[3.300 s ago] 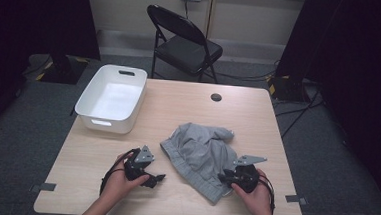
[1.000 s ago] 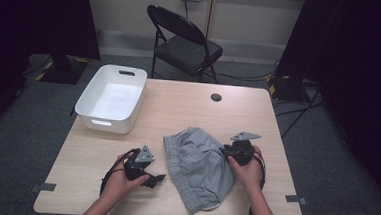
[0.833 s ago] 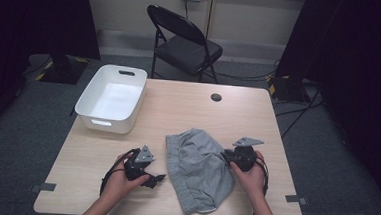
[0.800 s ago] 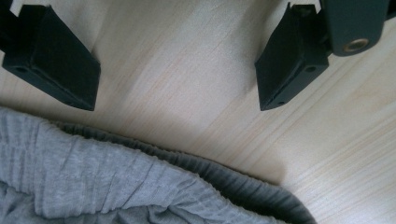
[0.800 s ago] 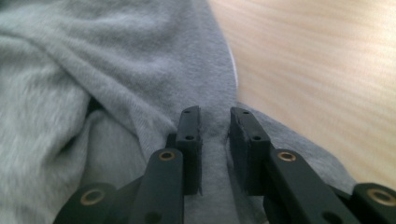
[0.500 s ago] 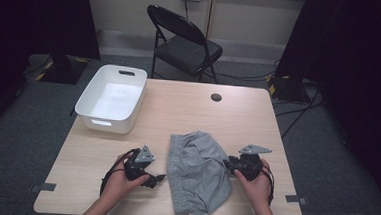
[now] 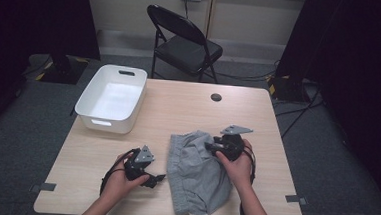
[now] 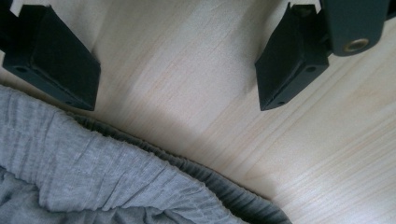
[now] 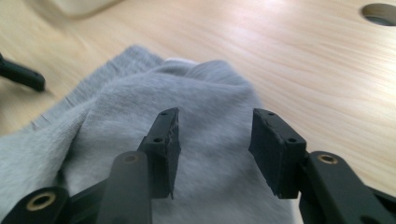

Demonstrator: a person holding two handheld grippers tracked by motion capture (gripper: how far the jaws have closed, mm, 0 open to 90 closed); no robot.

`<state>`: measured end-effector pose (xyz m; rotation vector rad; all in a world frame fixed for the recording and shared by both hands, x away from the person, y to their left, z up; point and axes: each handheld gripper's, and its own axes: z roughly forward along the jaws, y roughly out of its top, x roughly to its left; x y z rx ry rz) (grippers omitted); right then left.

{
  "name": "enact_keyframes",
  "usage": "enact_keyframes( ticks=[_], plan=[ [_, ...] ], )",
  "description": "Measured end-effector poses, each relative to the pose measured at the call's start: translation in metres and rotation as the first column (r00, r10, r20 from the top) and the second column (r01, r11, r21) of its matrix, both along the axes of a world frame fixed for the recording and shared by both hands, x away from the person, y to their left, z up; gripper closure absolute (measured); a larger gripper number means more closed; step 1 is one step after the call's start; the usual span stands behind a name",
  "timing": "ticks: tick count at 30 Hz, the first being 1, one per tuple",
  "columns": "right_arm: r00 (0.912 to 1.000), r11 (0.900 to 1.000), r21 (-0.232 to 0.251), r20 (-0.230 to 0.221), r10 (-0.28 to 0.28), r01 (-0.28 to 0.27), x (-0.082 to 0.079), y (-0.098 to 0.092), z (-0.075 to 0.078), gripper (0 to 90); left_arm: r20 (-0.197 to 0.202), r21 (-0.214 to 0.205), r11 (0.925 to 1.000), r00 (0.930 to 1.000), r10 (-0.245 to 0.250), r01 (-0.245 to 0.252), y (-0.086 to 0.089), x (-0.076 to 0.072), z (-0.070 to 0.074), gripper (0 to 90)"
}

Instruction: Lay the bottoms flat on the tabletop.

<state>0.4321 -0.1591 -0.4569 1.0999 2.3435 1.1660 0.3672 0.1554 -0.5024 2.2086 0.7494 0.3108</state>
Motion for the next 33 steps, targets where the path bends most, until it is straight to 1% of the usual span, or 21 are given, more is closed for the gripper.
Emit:
enact_keyframes(
  ticks=[2,6,9,14,16,18,21,25,28,31,33],
  plan=[
    [0.9997,0.9995,-0.023,-0.01,0.021,-0.021,0.002,0.008,-0.007,56.0,0.0,0.0,1.0,1.0,0.0,0.0,0.0,0.0,0.0,13.2],
    [0.9991,0.9983,-0.05,-0.031,0.028,-0.029,0.003,0.013,-0.021,59.9,0.0,0.001,1.0,1.0,0.0,0.0,0.0,0.0,0.0,13.2],
    [0.9991,0.9991,-0.04,-0.041,0.011,-0.013,0.003,0.011,-0.028,67.8,0.0,0.0,1.0,1.0,0.0,0.0,0.0,0.0,0.0,13.2],
    [0.9989,0.9996,-0.027,-0.046,-0.012,0.011,0.004,0.007,-0.031,80.3,0.0,0.0,1.0,1.0,0.0,0.0,0.0,0.0,0.0,13.2],
    [0.9987,0.9996,-0.02,-0.047,-0.021,0.02,0.004,0.005,-0.032,81.4,0.0,0.001,1.0,1.0,0.0,0.0,0.0,0.0,0.0,13.2],
    [0.9989,0.9993,-0.024,-0.037,-0.029,0.028,0.005,0.004,-0.032,82.3,0.0,0.001,1.0,1.0,0.0,0.0,0.0,0.0,0.0,13.2],
    [0.9985,0.9988,-0.017,-0.031,-0.046,0.045,0.006,0.0,-0.033,83.3,0.001,0.001,1.0,1.0,0.0,0.0,0.0,0.0,0.0,13.2],
    [0.996,0.9961,-0.022,-0.025,-0.086,0.085,0.008,-0.01,-0.032,83.7,0.0,0.0,1.0,1.0,0.0,0.0,0.0,0.0,0.0,13.2],
    [0.9923,0.9924,-0.023,-0.026,-0.121,0.12,0.009,-0.02,-0.032,83.7,0.001,0.001,1.0,1.0,-0.001,0.001,0.0,0.0,0.0,13.2],
    [0.9903,0.9891,-0.051,-0.009,-0.139,0.138,0.009,-0.031,-0.032,83.1,0.001,0.001,1.0,1.0,-0.001,0.001,0.0,0.0,0.0,13.2],
    [0.9881,0.9865,-0.058,-0.005,-0.154,0.153,0.008,-0.038,-0.031,83.0,0.001,0.001,1.0,1.0,-0.001,0.001,0.0,0.0,0.0,13.2]
  ],
)
